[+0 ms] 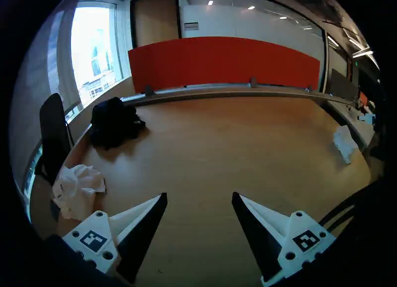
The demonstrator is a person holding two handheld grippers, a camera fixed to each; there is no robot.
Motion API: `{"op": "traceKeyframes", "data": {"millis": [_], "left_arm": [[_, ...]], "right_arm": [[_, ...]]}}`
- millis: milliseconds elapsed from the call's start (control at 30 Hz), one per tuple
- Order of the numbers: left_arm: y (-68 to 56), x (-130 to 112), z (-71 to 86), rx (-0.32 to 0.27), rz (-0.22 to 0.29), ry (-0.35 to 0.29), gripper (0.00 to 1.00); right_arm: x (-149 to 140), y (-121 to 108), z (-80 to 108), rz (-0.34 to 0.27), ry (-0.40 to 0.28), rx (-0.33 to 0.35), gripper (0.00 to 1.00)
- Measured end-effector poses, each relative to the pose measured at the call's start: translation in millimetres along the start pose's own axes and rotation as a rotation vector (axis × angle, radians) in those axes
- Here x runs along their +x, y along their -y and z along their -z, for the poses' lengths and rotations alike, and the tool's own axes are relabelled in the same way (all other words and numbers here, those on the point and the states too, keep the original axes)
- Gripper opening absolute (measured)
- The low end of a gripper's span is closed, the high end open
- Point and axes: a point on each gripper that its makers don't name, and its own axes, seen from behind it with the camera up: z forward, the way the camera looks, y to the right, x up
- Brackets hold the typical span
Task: Fold towel
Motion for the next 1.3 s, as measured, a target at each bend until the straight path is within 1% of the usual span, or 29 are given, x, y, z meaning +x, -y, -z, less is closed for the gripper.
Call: {"op": "traceKeyframes", "data": {"millis": [167,367,467,567,667,767,967,1300], "left_arm": [[0.8,2.6,-1.0,0.002,0.001,-0.004,0.97],[1.9,4.7,-1.8,0.004,0.000,-0.007,0.97],[1.7,6.0,-2.5,0.004,0.000,-0.009,0.97],[1.3,8.0,-3.2,0.002,0.002,-0.012,0.97],[1.6,10.0,-3.6,0.002,0.002,-0.016,0.97],[2.6,11.5,-4.2,0.003,0.000,-0.020,0.97],[5.6,18.2,-6.4,0.002,0.004,-0.038,0.97],[13.5,47.5,-13.3,0.001,0.008,-0.118,0.97]], "right_arm": [[18.1,10.6,2.6,-0.017,-0.080,0.018,1.00],[47.4,22.4,8.4,-0.041,-0.205,0.036,1.00],[58.5,25.4,10.2,-0.045,-0.251,0.034,1.00],[66.4,30.2,13.0,-0.035,-0.282,0.038,1.00],[71.2,36.1,14.3,-0.018,-0.305,0.045,1.00],[74.9,41.1,14.4,-0.006,-0.314,0.049,1.00],[84.2,53.9,15.8,-0.004,-0.332,0.064,1.00],[100.5,85.8,20.8,0.011,-0.350,0.101,1.00]]}}
